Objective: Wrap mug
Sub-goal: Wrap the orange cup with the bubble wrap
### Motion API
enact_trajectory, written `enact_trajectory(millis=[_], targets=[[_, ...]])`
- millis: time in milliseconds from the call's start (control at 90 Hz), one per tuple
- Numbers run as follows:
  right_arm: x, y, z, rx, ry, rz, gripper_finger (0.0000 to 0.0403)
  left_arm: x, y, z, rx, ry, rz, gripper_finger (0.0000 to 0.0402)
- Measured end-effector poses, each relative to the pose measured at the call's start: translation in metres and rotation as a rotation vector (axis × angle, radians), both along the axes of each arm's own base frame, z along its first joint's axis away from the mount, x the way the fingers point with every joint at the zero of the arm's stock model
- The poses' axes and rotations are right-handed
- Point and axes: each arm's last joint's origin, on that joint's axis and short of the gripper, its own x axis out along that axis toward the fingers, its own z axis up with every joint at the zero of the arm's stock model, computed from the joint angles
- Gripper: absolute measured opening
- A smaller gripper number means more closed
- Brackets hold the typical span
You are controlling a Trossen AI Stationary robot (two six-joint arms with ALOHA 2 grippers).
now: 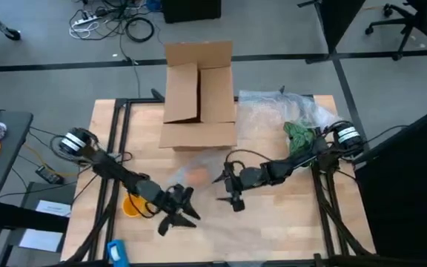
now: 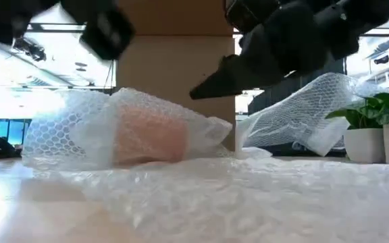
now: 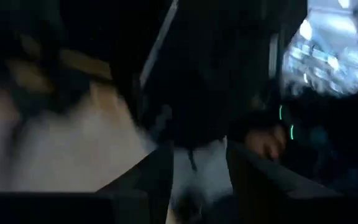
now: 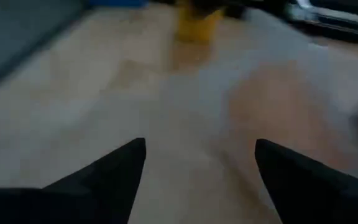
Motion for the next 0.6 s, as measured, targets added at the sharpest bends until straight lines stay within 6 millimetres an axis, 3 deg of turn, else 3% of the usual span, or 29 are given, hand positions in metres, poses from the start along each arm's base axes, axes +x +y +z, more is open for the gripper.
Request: enact_trajectory(millis=[156,344,600], targets=[[-0.004,0.018,-0.021,0.084,0.096,0.033,0.026,-0.008,0.031,0.008,0.023,0.037,0.275,0.0133],[-0.014,0.033,-0.048,0.128,0.252,0.009,0.0244,-0.023,0.064,-0.005,0.168,0.289,0.561,0.0133],[-0.016,0.045,-0.062,0.154,0.267,-0.046,0.0229,-0.029,0.069,-0.02,0.31,0.428,0.617,0.0133]])
